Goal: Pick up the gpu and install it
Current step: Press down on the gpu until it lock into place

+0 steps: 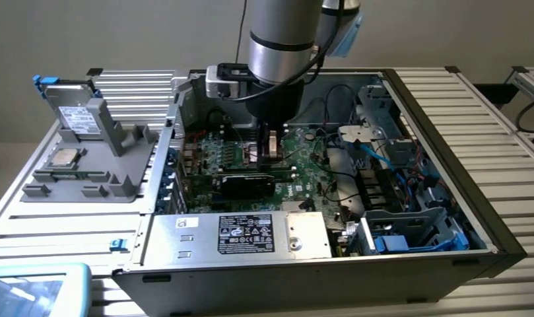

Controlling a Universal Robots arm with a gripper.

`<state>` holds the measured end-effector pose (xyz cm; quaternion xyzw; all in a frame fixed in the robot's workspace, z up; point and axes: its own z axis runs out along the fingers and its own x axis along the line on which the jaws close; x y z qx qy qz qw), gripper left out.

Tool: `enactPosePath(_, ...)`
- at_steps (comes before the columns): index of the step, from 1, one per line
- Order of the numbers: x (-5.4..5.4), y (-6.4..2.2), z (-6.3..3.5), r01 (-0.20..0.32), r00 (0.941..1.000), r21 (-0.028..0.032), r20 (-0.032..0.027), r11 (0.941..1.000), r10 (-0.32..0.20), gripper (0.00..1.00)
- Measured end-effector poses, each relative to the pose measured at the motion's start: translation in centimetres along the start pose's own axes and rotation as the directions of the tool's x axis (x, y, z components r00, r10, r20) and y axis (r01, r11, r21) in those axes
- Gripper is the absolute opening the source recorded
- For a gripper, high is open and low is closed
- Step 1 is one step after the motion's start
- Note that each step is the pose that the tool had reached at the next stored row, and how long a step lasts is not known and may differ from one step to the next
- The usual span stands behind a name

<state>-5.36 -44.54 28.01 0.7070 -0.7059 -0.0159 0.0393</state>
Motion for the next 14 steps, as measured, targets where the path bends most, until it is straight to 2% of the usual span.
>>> enactPosePath(3, 0.02, 0.04, -0.55, 0.0, 1.0, -0.0033, -0.0014, 1.0, 0.0, 0.12)
enactPosePath(14, 0.02, 0.03, -0.55, 0.0, 1.0, -0.0038, -0.0016, 1.0, 0.0, 0.12)
